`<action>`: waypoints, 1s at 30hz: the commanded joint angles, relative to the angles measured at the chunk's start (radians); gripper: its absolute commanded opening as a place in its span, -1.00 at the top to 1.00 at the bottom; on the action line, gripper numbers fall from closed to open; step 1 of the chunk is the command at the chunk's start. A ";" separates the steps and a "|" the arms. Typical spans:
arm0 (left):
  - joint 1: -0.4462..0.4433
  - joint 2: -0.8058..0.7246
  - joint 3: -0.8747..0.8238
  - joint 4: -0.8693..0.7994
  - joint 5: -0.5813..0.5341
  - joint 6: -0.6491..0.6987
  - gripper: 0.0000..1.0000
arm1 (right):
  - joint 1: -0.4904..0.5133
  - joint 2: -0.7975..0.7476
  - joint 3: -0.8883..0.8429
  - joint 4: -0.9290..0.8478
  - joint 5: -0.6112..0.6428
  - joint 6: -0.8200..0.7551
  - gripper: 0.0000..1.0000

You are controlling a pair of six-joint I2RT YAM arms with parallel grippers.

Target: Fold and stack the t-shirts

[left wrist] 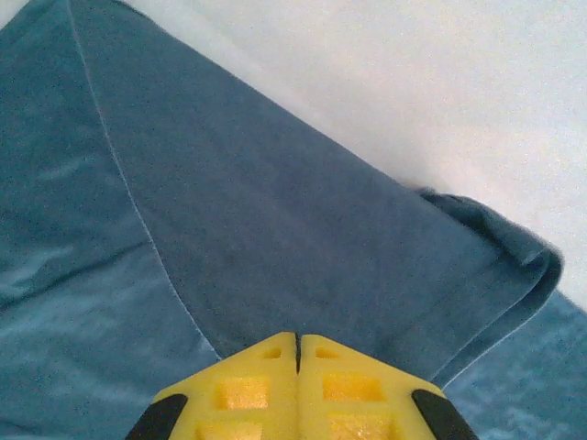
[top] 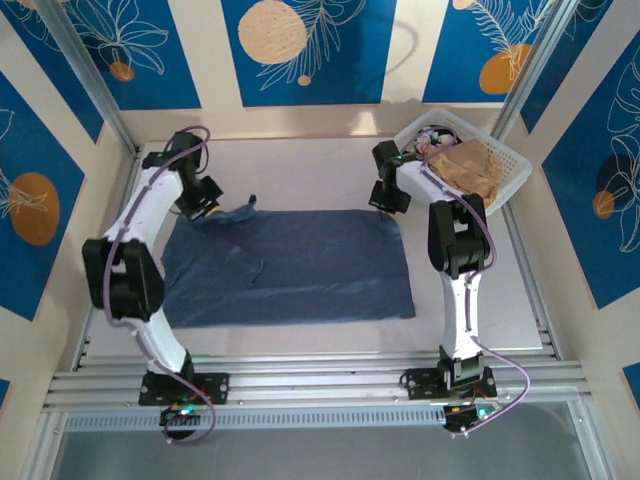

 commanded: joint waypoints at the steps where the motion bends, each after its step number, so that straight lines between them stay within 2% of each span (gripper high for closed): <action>1: 0.013 -0.093 -0.068 -0.066 -0.026 -0.008 1.00 | 0.000 -0.074 -0.033 -0.073 0.038 0.051 1.00; 15: 0.037 -0.414 -0.282 -0.184 -0.110 0.005 1.00 | 0.004 -0.281 -0.271 -0.127 0.018 0.103 1.00; 22: 0.039 -0.477 -0.365 -0.213 -0.222 0.074 1.00 | 0.023 -0.378 -0.413 -0.137 0.005 0.114 1.00; 30: 0.039 -0.541 -0.440 -0.223 -0.257 0.088 1.00 | 0.057 -0.411 -0.501 -0.158 0.008 0.135 1.00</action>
